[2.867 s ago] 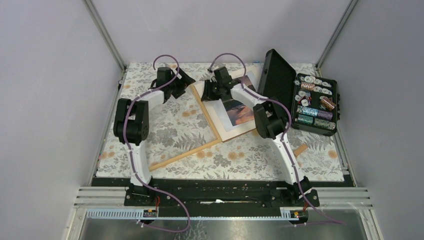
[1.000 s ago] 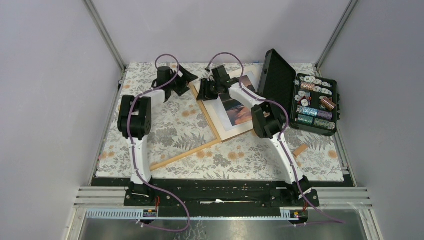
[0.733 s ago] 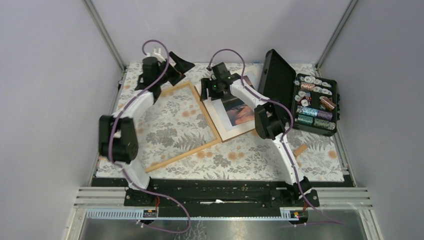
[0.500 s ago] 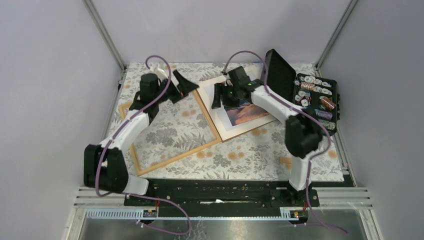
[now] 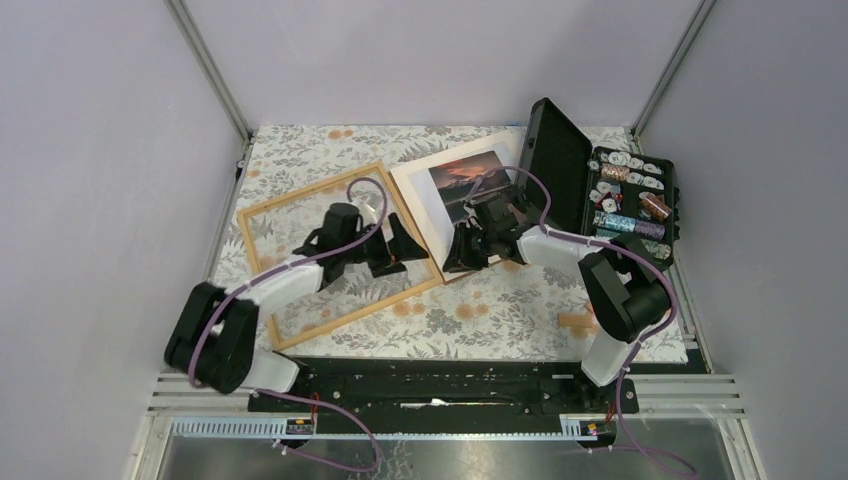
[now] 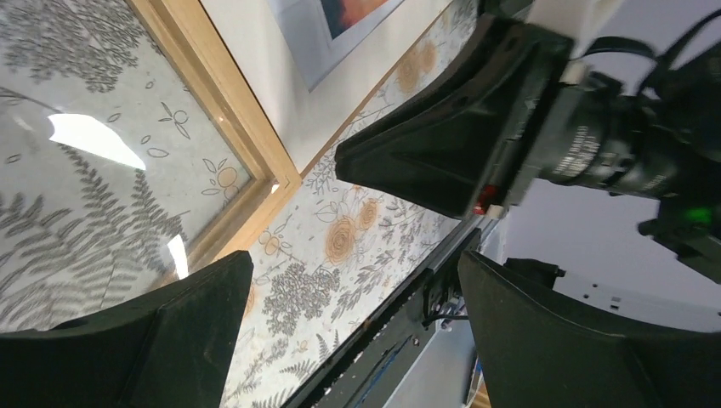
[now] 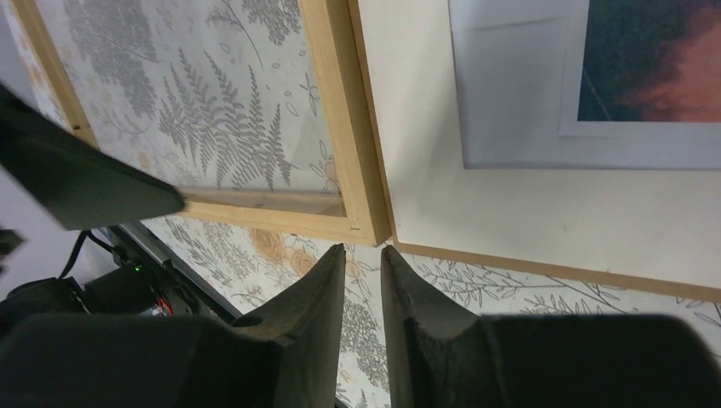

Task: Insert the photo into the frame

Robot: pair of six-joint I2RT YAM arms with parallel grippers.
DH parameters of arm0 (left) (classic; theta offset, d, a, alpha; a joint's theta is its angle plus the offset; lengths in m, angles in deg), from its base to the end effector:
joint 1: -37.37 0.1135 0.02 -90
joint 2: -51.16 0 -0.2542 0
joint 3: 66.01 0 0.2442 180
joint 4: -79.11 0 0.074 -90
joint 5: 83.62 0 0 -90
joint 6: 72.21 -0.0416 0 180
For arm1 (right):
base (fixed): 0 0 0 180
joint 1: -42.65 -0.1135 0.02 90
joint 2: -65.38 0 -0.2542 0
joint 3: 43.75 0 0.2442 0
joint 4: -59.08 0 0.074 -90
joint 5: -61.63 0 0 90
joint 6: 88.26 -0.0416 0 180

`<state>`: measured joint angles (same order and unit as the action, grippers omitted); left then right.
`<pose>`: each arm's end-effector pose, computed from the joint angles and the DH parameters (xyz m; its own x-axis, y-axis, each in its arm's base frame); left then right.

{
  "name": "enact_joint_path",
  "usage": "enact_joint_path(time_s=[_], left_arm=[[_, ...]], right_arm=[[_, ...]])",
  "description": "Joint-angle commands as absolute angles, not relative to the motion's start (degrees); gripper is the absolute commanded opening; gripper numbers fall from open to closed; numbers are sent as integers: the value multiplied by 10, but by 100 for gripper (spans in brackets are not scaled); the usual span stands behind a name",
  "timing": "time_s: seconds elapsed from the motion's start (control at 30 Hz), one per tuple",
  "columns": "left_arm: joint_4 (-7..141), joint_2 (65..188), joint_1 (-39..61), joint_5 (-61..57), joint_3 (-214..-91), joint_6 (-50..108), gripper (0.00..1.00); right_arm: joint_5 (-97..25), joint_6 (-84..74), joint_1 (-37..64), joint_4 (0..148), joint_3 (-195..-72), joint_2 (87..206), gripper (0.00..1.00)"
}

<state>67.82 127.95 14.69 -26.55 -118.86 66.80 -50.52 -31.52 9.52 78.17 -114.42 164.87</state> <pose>0.2442 -0.1265 0.1991 -0.9027 -0.3094 -0.2991 0.0793 0.5636 -0.8223 0.2856 0.2051 0.1630 -0.9133 0.0105 -0.4070 -0.2594 0.7555 0.6016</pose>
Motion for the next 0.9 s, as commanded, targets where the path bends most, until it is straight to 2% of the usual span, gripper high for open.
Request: enact_joint_path(time_s=[0.0,0.2,0.5,0.87], left_arm=[[801,1357,113,-284,-1207,695,95],[848,1448,78,-277,-1254,708,93],[881,1506,75,-275,-1268,722,91],[784,1512,76,-231,-1253,666,91]], right_arm=[[-516,-340,92,685,-1125,1635,29],[-544,-352,92,651,-1113,1666,27],[-555,-347,92,636,-1103,1686,24],[-565,-353,92,622,-1099,1690,22]])
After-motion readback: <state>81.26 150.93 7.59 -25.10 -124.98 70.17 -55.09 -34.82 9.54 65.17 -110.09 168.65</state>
